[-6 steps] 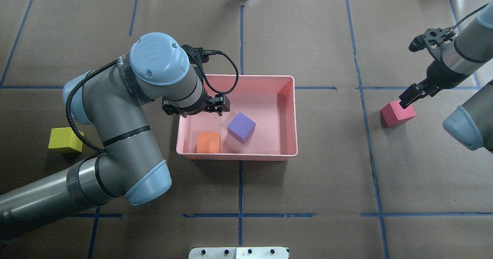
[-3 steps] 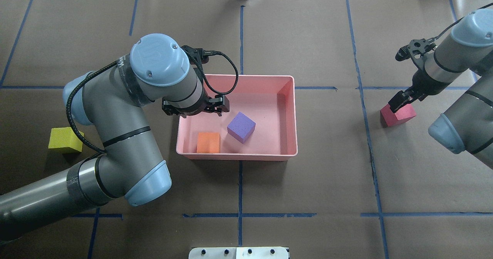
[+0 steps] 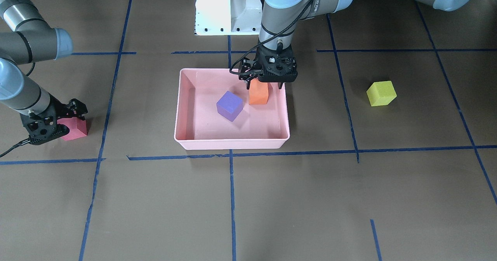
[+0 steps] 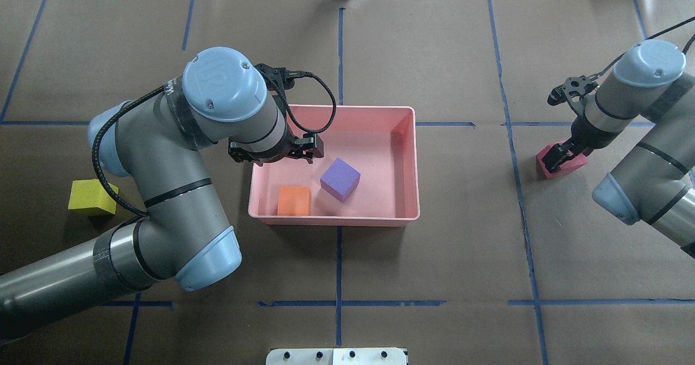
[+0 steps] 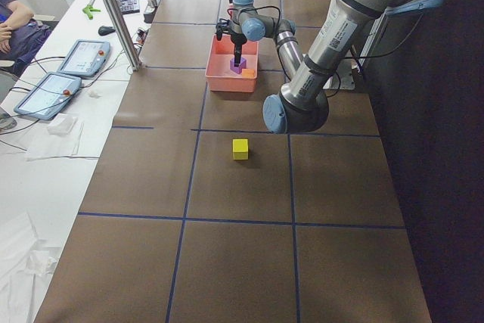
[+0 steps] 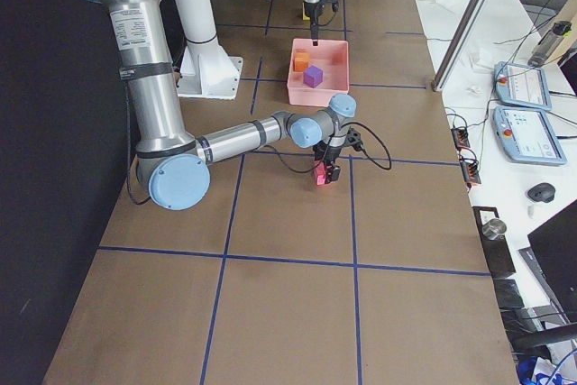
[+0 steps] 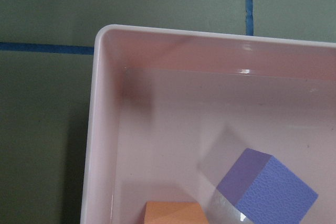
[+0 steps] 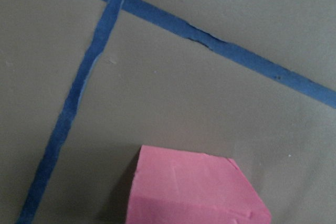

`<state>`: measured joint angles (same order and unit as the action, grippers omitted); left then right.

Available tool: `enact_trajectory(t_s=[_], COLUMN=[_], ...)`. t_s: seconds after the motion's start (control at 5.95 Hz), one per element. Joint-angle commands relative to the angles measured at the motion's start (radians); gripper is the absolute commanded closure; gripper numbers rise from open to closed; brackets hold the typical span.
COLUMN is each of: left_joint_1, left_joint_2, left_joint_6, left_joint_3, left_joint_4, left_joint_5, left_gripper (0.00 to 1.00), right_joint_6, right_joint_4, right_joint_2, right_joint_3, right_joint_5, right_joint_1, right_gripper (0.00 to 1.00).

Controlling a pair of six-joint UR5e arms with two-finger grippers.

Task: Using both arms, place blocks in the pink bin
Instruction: 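Lower the right gripper onto the pink cube and close on it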

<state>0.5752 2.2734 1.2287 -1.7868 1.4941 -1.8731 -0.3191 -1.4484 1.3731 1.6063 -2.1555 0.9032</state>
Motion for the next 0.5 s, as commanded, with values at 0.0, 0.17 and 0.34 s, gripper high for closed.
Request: enact_trajectory(t_s=[0.0,0.17,0.34], left_joint_1=[0.002,0.002,0.015], left_joint_2=[0.0,-0.002,-0.006], left_joint_6=[0.0,-0.003,-0.011], left_joint_3=[-0.008,-0.013,-0.017], left_joint_4=[0.0,-0.002,-0.005], left_joint_5=[-0.001,-0.001,-0.008], left_gripper=[0.0,0.0,0.0], right_joint_6=[0.002,0.0,-0.003], right_joint_4=[0.0,-0.001,-0.015], right_joint_2=[-0.008,-0.008,-0.009], right_joint_3=[-0.002,0.027,0.077], right_joint_5=[-0.001,-0.003,-0.01], right_joint_1=[-0.01,-0.007,0.015], right_gripper=[0.57,0.66,0.66])
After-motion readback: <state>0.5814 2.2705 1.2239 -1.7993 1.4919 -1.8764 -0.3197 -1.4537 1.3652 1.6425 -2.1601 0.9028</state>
